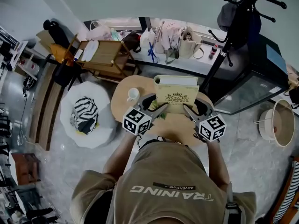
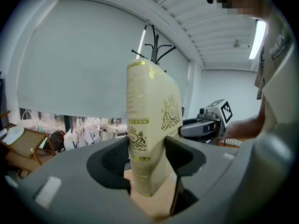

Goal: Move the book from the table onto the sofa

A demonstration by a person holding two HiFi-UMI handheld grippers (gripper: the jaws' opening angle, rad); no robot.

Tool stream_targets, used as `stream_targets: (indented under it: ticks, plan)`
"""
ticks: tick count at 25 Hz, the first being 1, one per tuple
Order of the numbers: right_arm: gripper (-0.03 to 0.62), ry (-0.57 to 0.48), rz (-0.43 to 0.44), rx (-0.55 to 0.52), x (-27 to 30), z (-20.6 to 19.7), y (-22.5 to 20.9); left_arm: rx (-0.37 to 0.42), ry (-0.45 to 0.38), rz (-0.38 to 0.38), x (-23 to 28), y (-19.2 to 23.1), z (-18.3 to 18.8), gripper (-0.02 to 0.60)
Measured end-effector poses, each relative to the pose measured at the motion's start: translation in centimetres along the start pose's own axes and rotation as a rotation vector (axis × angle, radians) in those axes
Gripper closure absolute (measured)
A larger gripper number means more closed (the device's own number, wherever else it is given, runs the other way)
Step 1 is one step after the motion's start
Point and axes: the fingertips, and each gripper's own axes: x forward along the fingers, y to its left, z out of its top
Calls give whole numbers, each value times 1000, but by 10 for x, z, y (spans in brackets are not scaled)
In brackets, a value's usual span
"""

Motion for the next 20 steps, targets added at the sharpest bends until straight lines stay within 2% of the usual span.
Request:
stream_targets:
  ticks: [10, 20]
  plan:
    - [385, 23, 122, 65, 7, -37, 4, -69, 51, 97, -8, -6, -36, 334]
    - [385, 73, 250, 59, 41, -60, 54, -132, 60, 221, -64, 9, -75, 333]
